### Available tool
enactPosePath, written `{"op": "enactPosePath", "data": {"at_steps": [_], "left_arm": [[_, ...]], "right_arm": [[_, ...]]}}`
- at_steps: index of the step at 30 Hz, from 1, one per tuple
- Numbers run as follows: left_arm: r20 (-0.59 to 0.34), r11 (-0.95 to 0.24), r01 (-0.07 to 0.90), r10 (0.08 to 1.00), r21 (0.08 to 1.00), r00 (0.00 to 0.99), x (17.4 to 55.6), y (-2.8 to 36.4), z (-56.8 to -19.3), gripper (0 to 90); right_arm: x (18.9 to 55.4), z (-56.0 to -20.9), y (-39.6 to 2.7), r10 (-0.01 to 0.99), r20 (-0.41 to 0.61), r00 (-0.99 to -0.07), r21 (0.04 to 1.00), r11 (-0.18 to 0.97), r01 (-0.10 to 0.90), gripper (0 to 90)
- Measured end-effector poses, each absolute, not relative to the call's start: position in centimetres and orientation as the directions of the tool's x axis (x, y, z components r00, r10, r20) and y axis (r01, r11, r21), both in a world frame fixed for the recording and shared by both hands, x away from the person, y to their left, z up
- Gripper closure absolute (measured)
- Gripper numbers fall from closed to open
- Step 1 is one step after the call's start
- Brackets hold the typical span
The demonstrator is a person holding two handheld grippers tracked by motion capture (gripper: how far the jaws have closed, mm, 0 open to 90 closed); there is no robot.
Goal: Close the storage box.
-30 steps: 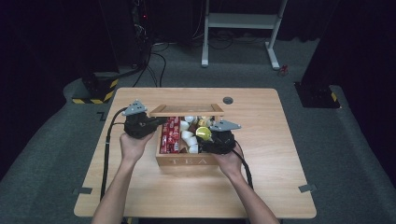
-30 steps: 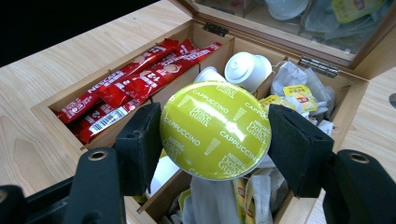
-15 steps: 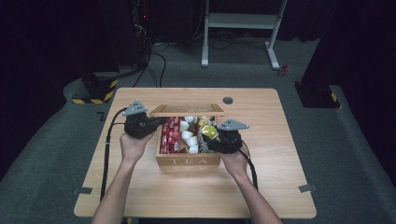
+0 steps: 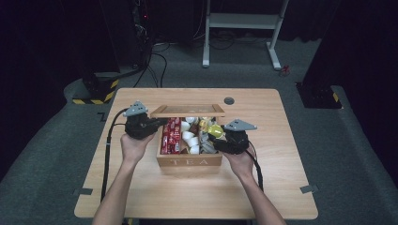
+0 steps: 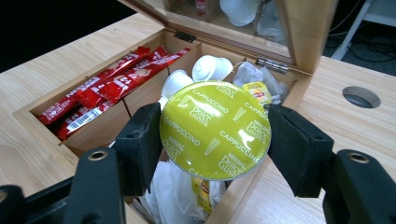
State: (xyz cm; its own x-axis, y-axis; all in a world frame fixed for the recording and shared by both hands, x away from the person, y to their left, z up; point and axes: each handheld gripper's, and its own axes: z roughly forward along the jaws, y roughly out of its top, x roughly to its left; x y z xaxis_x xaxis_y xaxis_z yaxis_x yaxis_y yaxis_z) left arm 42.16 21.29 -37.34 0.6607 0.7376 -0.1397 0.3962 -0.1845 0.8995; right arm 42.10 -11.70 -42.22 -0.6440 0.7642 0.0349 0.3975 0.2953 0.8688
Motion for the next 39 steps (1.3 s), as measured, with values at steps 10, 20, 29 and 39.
{"op": "enactPosePath", "data": {"at_steps": [10, 20, 29, 39], "left_arm": [[-0.139, -0.188, 0.399, 0.737, 0.898, 0.661, 42.1, 21.3, -37.3, 90.0], [-0.139, -0.188, 0.399, 0.737, 0.898, 0.661, 42.1, 21.3, -37.4, 90.0], [-0.143, -0.184, 0.398, 0.736, 0.899, 0.662, 42.1, 21.3, -37.4, 90.0], [-0.143, -0.183, 0.399, 0.737, 0.899, 0.661, 42.0, 21.3, -37.5, 90.0]], "right_arm": [[42.1, -41.9, -13.0, 0.78, 0.041, -0.624, 0.873, 0.276, 0.403, 37.6], [42.0, -41.7, -14.5, 0.801, 0.042, -0.597, 0.874, 0.26, 0.41, 37.6], [42.1, -41.6, -15.5, 0.815, 0.045, -0.578, 0.878, 0.244, 0.412, 37.6], [42.4, -42.2, -16.9, 0.837, 0.043, -0.546, 0.867, 0.24, 0.437, 37.6]]}}
